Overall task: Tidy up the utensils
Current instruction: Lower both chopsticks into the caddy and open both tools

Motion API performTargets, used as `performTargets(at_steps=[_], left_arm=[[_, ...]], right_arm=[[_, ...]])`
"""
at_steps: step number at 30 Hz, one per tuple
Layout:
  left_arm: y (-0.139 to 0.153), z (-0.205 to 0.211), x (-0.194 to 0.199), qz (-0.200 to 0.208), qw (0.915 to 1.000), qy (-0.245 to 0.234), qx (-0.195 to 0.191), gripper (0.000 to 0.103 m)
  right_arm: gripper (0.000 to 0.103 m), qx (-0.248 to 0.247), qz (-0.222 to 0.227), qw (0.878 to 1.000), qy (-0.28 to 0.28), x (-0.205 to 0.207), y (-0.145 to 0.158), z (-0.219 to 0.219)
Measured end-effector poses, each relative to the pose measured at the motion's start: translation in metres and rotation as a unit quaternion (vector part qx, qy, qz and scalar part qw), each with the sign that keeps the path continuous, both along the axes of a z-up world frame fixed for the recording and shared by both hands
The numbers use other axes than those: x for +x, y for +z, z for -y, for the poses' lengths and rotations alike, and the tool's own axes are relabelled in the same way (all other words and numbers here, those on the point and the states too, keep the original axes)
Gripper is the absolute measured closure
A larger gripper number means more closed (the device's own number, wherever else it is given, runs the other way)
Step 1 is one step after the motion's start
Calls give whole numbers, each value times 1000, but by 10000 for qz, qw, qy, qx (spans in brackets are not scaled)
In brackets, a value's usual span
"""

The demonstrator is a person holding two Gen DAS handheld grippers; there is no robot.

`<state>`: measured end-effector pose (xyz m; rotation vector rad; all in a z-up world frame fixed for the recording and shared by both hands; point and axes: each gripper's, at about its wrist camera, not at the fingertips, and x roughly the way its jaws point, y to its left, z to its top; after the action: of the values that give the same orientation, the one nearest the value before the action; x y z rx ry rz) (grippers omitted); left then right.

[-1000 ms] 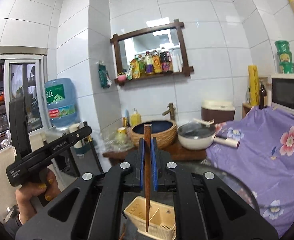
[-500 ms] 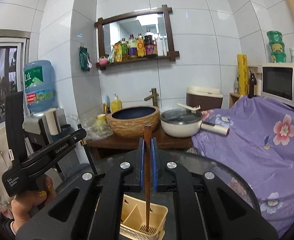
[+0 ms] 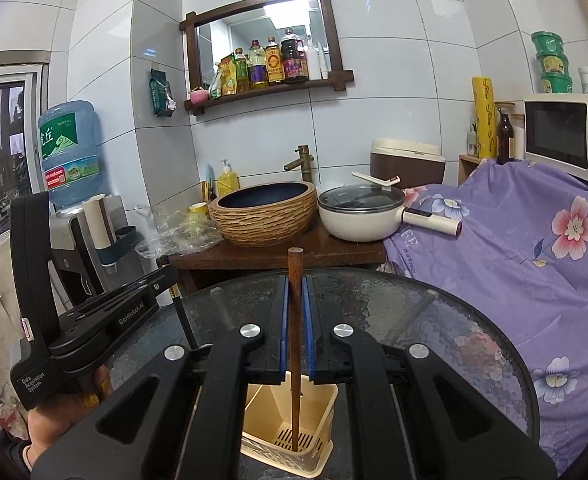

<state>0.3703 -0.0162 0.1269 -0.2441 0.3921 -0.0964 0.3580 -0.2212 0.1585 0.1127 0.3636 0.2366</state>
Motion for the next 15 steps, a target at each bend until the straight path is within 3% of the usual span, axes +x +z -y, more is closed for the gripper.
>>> performTargets(at_steps=[11, 15], left_arm=[[-19, 8, 10, -370, 9990, -177, 169, 96], [-16, 8, 5, -294, 9991, -153, 276, 74]], right_arm=[[95, 71, -54, 9999, -60, 4, -5, 4], [92, -2, -82, 9999, -107, 3, -9, 5]])
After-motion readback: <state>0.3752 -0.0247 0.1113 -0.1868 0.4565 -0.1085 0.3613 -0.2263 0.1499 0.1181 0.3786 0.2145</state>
